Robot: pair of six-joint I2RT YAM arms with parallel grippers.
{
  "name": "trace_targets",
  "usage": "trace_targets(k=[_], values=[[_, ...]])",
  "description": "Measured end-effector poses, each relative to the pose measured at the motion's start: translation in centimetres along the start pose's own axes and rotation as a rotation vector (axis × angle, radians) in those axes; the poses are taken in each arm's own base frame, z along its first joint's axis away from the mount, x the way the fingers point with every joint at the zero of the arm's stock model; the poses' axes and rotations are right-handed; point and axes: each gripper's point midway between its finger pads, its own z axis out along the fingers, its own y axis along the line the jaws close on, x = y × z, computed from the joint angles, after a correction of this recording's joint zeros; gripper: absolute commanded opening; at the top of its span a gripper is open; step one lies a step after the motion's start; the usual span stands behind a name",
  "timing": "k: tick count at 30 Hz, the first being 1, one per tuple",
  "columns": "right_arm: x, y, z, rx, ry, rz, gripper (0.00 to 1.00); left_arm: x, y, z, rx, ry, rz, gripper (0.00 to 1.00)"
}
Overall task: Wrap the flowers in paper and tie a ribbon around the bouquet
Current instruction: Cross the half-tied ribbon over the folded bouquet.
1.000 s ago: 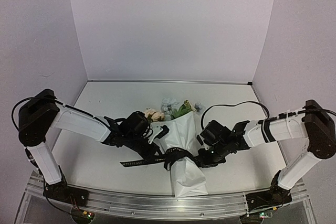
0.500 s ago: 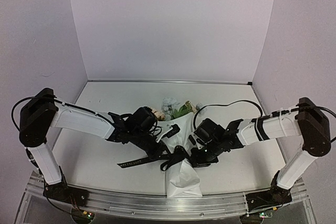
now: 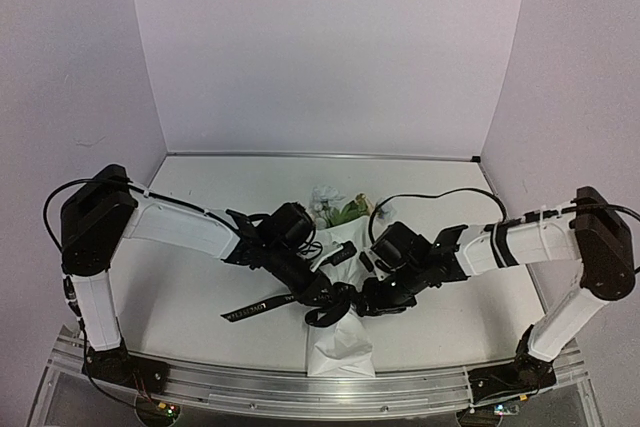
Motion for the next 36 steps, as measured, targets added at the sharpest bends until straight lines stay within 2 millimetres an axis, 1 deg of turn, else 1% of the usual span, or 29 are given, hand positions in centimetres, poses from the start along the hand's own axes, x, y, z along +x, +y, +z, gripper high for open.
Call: trace_targets(k=[5, 8, 14, 19, 24, 27, 32, 36], values=[[-0.5, 0.3, -2.3, -0.001, -0.046, -0.040, 0.40, -0.7, -0.3, 0.2, 0.022, 0.007, -0.004, 0.00], [-0.6, 0.3, -3.8, 0.008, -0.073, -0.064, 0.41, -1.5, -0.8, 0.0, 0.032, -0.002, 0.005, 0.00], [-0.3, -0.4, -5.3, 0.042, -0.085, -0.097, 0.42, -2.6, -1.8, -0.3, 0.065, -0.007, 0.018, 0.00], [0.2, -0.8, -6.5, 0.053, -0.091, -0.121, 0.45, -2.9, -2.1, 0.3, 0.080, 0.009, 0.022, 0.00], [0.5, -0.5, -6.7, 0.044, -0.086, -0.156, 0.48, -2.9, -1.5, 0.5, 0.044, 0.008, 0.010, 0.00], [0.9, 0.0, -6.6, 0.029, -0.075, -0.176, 0.50, -2.8, -0.6, 0.3, 0.015, -0.004, -0.001, 0.00], [1.4, 1.7, -6.3, -0.014, -0.071, -0.216, 0.52, -2.1, 0.6, 0.0, -0.022, 0.000, -0.034, 0.00], [2.1, 2.9, -5.8, -0.032, -0.070, -0.252, 0.56, -2.0, 0.9, -0.1, -0.034, -0.008, -0.040, 0.00]])
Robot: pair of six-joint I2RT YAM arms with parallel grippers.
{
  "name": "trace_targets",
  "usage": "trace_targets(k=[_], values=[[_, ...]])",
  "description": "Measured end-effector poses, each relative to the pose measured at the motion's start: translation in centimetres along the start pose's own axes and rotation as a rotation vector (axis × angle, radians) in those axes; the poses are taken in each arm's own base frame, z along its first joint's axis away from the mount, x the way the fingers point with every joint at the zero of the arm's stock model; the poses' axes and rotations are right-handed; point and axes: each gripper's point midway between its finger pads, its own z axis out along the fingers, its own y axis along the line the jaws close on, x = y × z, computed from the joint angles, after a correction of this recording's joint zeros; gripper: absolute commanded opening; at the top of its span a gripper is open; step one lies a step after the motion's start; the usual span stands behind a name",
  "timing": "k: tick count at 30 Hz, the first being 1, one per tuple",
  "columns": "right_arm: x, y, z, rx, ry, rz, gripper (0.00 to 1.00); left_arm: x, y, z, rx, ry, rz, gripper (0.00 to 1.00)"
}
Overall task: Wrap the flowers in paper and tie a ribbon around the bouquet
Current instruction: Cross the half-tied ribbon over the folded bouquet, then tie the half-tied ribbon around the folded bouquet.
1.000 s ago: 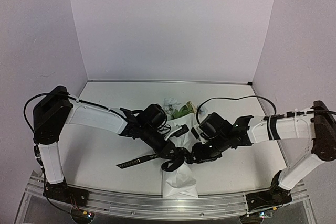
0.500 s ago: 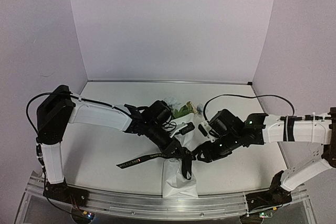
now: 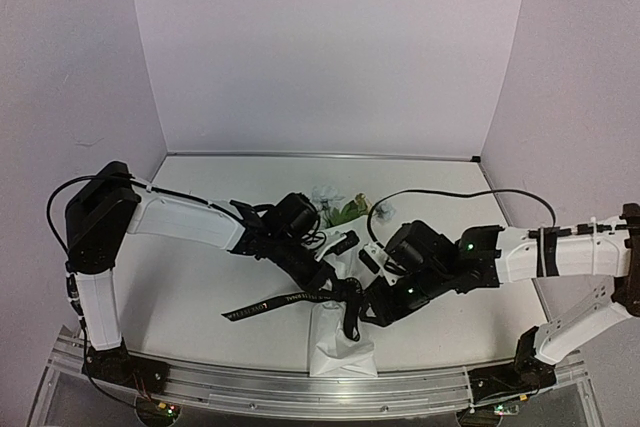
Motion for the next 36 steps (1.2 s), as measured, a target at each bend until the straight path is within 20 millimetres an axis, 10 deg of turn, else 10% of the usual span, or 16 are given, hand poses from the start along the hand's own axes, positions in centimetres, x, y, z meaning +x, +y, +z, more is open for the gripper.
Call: trace_targets(k=[36], values=[[-1.1, 1.9, 1.6, -0.021, 0.059, -0.076, 0.46, 2.2, -1.0, -0.9, 0.071, 0.075, 0.038, 0.00]])
